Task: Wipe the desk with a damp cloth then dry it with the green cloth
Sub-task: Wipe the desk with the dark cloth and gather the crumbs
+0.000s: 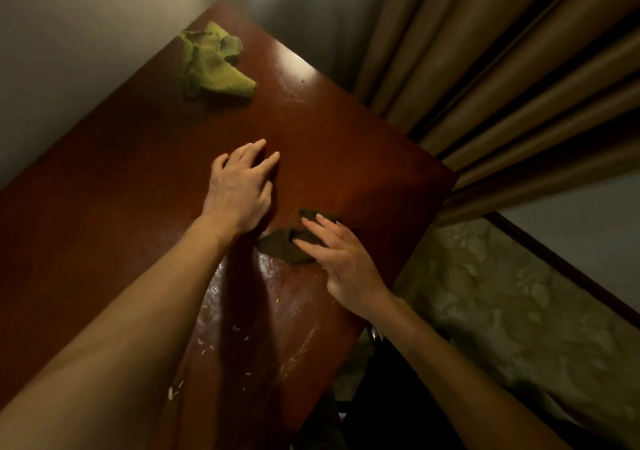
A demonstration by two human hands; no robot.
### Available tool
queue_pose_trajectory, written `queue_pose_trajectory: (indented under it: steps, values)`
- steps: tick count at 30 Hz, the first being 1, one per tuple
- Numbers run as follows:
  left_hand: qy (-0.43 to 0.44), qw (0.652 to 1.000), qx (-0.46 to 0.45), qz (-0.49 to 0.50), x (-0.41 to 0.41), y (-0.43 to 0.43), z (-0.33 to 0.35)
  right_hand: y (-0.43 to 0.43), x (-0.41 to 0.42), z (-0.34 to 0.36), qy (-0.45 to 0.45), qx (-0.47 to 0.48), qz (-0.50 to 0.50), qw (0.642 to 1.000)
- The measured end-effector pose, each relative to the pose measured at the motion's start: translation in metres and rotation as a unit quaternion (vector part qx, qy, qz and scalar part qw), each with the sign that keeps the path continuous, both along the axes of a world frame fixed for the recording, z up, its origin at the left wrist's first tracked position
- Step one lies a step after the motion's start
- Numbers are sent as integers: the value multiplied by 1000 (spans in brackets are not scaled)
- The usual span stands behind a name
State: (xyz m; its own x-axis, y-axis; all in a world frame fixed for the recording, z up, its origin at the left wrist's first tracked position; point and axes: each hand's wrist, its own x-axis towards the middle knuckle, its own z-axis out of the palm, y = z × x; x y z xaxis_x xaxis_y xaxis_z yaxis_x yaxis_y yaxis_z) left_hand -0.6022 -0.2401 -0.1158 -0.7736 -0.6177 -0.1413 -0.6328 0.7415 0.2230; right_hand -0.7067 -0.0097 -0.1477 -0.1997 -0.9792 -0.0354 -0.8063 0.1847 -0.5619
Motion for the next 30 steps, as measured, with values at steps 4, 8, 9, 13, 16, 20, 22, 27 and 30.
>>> queue_pose_trajectory:
  steps: [4,8,9,13,16,20,22,27,30]
  values:
    - [-11,1000,11,16,-12,-5,-2,-31,-65,4,37,9,-28,999]
    - [-7,999,13,32,-24,-2,-3,-50,-145,4,0,42,-41,998]
    - [-6,999,15,35,-27,-2,-3,-48,-161,4,-8,45,-58,997]
    - [-4,999,21,43,-33,-1,-4,-26,-197,2,-41,29,-166,985]
    - [-4,999,25,48,-32,1,-4,-18,-189,-2,-55,19,-216,975]
    - [-11,998,37,49,-31,1,0,-10,-152,-7,-76,-3,-238,968]
    - [-22,998,47,40,-29,-3,4,-1,-125,-6,-85,15,-226,970]
    - [-59,997,58,-7,0,-12,12,31,-38,-3,-97,31,-206,973]
    - [-82,994,67,-27,31,-4,14,41,23,-5,-78,28,-212,974]
